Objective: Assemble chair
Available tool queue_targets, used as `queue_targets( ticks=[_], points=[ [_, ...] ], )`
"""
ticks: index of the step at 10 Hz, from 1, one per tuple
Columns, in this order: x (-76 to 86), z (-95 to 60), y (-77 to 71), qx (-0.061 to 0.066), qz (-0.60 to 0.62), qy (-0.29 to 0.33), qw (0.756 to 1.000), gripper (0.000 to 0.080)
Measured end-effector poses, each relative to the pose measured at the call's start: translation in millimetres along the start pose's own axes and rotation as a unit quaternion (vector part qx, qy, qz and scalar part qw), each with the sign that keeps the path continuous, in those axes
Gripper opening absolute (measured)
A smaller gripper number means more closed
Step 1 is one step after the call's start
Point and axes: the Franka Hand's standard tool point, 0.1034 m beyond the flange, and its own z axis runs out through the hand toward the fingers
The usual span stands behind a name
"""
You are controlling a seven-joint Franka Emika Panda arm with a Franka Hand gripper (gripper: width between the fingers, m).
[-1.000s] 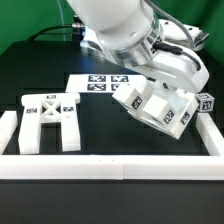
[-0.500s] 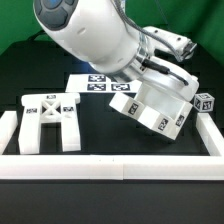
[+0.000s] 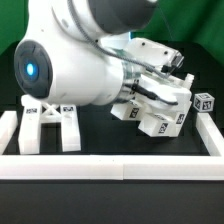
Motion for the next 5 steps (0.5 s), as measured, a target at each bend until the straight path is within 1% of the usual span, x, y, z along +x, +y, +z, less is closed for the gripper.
queue_targets(
  ticks=[1,2,3,4,5],
  points=[
    [0.2,-1.3,-0.1,0.002,-0.002,-0.001,1.0,0.0251],
    [0.8,-1.4,-0.1,0.002,-0.002,0.0,1.0,0.0308],
    [1.8,-1.6,0.2,0.003,-0.001,0.001,1.0,0.0443],
    [2.2,-1.7,0.4,0.004,-0.001,0.001,1.0,0.0443],
    [2.4,-1.7,0.6,0.004,-0.001,0.001,1.0,0.0604]
  ],
)
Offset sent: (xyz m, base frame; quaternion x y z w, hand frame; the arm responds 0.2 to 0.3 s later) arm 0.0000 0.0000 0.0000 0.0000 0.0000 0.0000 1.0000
